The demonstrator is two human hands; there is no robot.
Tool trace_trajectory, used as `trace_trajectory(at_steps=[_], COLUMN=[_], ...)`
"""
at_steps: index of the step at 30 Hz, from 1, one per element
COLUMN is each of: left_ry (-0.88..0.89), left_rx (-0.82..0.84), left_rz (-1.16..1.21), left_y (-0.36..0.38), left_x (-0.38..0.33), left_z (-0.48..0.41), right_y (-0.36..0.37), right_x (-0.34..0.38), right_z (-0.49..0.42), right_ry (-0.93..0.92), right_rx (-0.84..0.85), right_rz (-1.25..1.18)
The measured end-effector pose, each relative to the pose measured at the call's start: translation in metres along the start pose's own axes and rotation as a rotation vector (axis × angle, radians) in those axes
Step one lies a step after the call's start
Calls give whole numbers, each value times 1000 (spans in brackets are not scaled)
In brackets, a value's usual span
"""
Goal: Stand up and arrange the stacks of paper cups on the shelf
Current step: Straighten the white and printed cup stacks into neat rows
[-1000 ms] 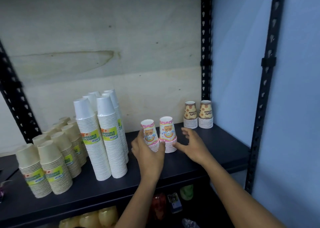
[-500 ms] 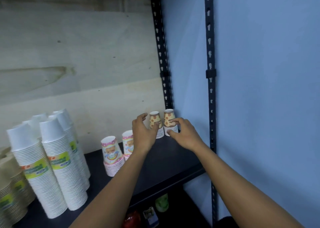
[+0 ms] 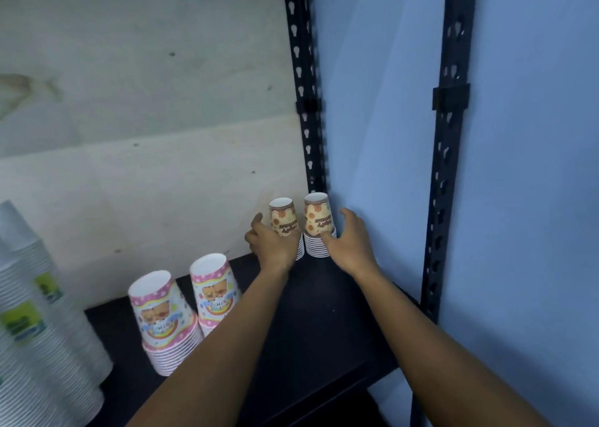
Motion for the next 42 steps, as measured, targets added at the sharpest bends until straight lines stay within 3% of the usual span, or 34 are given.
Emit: trace_trajectory(at_steps=[8,19,33,42], left_ry=[1,61,135,203], left_rx=[66,110,71,-14], left_rz=[-28,-30,-23,-8], left_y=[19,1,-80,-155], left_x=[25,5,-13,15], left_z=[-10,20,155,200], right_y=[26,-1,-80,-66], right_x=[-5,-10,13,32], right_z=[-26,5,132,194], right_ry=[7,4,-82,-154], right_rx=[56,-46,-8,45], right_rz=[-41,-106,-171,-254])
Point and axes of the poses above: each hand's wrist, its own z-axis away from the middle knuckle, its own y-axis out of the palm, x = y × z, the point moved 2 cm from there along -z, towards the middle knuckle, and after that the axes turned 5 degrees about -x, right-handed, at the moved point
